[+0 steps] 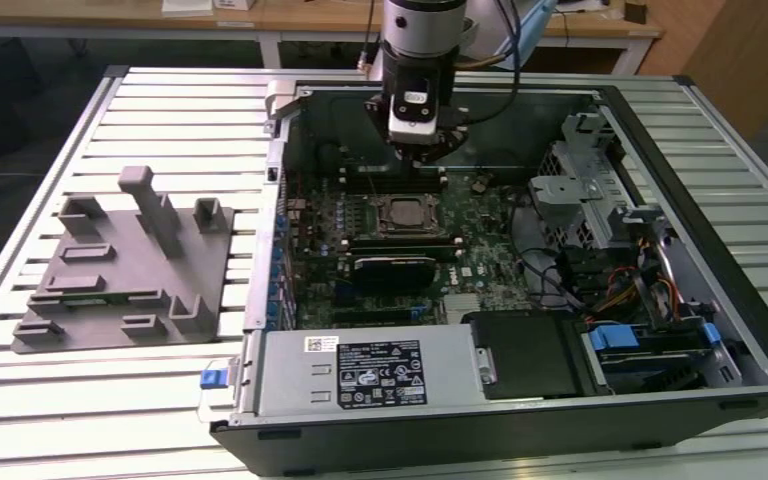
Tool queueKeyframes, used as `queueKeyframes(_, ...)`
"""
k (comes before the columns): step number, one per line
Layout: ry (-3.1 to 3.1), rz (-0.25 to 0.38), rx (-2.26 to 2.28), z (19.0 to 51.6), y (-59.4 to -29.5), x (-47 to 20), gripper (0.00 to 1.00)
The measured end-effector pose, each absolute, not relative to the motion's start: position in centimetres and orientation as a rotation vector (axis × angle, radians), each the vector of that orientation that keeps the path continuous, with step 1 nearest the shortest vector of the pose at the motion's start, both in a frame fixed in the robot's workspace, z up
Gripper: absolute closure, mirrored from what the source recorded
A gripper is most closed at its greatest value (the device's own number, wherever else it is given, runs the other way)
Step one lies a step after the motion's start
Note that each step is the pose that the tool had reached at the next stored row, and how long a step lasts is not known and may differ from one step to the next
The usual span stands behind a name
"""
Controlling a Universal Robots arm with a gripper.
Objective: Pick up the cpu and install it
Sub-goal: 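Install the first cpu locking lever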
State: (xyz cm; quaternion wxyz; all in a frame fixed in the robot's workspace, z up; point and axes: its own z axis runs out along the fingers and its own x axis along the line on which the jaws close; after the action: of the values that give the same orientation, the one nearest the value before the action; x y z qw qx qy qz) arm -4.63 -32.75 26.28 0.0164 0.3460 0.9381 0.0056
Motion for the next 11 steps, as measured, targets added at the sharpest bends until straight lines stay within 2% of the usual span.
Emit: queueKeyframes(11, 2.958, 0.019, 0.958, 26.28, -32.75, -4.63, 0.89)
